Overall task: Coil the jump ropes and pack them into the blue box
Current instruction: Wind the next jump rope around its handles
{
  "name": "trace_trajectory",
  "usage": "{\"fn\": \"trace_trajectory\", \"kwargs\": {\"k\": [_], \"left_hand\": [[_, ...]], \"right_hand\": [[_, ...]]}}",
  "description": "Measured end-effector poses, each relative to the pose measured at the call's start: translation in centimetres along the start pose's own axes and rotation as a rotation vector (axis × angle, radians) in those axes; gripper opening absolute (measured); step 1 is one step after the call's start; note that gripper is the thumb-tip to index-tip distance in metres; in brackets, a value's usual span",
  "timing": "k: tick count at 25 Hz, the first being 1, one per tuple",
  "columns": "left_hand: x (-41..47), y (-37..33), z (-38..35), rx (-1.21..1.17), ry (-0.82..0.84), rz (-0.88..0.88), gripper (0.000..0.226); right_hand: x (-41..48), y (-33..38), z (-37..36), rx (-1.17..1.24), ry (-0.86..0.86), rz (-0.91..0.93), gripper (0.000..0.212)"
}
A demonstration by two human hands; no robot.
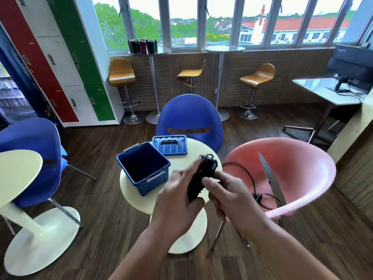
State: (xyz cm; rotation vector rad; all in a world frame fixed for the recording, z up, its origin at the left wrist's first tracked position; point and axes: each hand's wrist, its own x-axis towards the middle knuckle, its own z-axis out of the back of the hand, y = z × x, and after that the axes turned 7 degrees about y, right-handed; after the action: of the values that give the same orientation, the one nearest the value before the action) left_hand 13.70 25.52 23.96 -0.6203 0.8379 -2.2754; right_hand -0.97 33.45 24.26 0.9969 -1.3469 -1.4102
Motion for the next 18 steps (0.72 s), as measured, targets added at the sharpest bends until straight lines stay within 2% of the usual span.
{"fn": "trace_trajectory", "kwargs": {"k": [2, 4, 6, 10, 13, 15, 18], "left_hand": [[-0.2, 0.2, -0.1, -0.099, -0.012, 0.028, 0.091], [-0.2, 0.5, -0.2, -0.260, -0.025, 0.086, 0.081], [0.0, 1.3, 0.0, -0.416, -0.048, 0.170, 0.069], [0.0, 1.5, -0.2, -0.352, 0.032, 0.238, 0.055], [0.2, 1.3, -0.9, -0.245, 0.022, 0.291, 0.048], [0.3, 1.4, -0.9, -0.319, 0.007, 0.308, 0.045], [0.2, 1.7, -0.5, -0.508, -0.018, 0.315, 0.043]], "right_hand": [[-0.2, 0.4, 1.6, -0.115, 0.059, 0.011, 0.017], [-0.7, 0.7, 2.7, -0.207, 0.089, -0.001, 0.008], [-1.4, 0.8, 3.4, -0.246, 0.109, -0.017, 0.021], [-2.1, 1.1, 2.6, -0.125, 0.117, -0.013, 0.031], [-2.3, 0.8, 1.4, -0.109, 0.161, -0.025, 0.026], [-2.6, 0.8, 1.6, -0.055, 0.207, -0.028, 0.018], [-3.1, 0.1, 3.0, 0.013, 0.199, -0.062, 0.023]]}}
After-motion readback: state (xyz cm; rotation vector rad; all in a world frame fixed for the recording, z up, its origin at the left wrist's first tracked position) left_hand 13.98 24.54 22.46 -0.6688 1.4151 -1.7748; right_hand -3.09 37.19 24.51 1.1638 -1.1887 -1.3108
